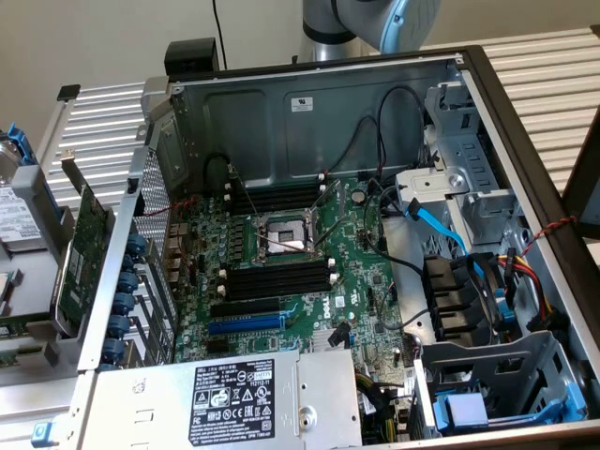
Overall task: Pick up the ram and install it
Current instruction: 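Pick up the ram and move it above insertion slot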
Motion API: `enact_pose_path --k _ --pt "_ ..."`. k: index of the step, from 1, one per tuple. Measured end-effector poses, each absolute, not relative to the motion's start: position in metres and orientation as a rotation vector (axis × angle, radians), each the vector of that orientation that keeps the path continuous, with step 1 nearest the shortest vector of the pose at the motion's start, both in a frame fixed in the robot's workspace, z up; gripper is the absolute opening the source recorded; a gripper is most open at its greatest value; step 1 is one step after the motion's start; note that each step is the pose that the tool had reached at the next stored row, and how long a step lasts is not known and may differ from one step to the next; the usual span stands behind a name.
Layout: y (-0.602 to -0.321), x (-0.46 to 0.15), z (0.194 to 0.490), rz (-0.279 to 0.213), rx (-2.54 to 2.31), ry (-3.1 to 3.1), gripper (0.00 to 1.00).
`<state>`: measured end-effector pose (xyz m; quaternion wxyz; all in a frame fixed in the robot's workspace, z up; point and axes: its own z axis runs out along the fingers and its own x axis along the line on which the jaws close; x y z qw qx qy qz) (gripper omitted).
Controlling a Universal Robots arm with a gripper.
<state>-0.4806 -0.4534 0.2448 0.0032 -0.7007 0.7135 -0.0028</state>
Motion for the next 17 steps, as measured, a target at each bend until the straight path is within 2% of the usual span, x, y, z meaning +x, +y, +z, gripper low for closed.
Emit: enact_pose_path --k 17 --pt "-0.447 -0.479 0.217 -0.004 -2.24 2.198 0.36"
